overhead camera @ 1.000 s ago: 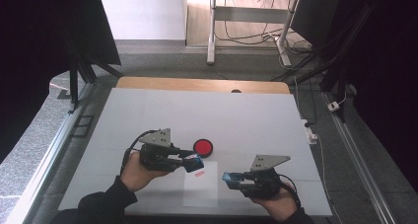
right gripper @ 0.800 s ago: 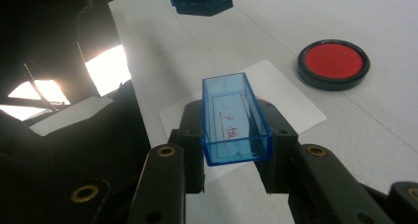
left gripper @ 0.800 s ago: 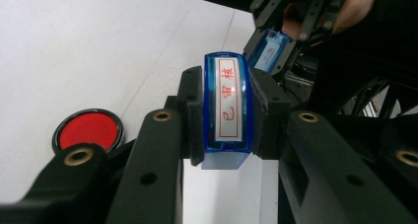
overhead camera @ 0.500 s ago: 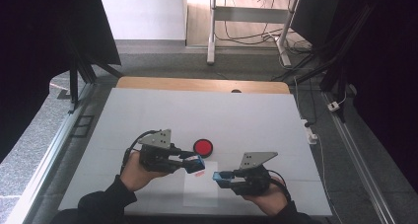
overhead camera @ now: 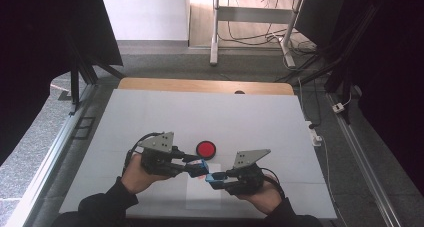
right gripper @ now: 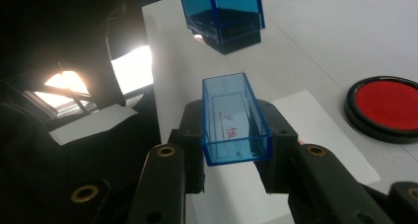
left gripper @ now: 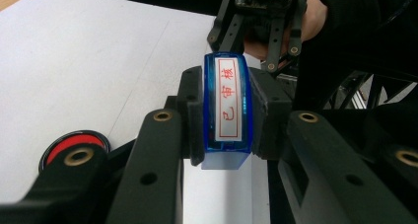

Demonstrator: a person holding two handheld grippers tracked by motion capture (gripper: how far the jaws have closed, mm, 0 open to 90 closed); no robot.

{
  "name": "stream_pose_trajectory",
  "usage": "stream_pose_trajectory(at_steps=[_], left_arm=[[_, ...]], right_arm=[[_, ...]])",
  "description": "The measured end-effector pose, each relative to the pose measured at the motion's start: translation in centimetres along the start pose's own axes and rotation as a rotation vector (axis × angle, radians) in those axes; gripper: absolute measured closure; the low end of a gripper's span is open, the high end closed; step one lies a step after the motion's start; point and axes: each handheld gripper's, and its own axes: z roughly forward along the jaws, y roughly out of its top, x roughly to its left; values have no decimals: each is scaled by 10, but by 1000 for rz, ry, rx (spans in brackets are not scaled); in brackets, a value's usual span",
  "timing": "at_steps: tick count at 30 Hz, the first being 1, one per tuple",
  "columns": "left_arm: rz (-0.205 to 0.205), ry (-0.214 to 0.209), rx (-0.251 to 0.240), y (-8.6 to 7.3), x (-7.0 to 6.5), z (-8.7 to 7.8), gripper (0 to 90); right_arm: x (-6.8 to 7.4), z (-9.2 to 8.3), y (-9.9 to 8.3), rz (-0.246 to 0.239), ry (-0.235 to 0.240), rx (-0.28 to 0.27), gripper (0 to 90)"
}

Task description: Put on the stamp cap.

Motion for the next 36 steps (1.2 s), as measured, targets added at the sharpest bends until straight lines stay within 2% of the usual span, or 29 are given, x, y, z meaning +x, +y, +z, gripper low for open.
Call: stream_pose_trajectory(at_steps=[5, 13, 23, 30, 36], left_arm=[[24, -17, 3, 0, -1, 1, 705], [59, -43, 4, 1, -3, 3, 706], [115, -74, -2, 0, -5, 4, 705], [124, -102, -15, -2, -4, 5, 705], [138, -120, -2, -3, -4, 8, 706]], right_arm=[[-1, 8, 3, -19, 27, 7, 678], [2, 15, 9, -77, 56, 11, 680], [3, 21, 13, -96, 92, 15, 680], [4, 22, 13, -98, 107, 11, 680], [5, 23, 15, -110, 122, 14, 680]])
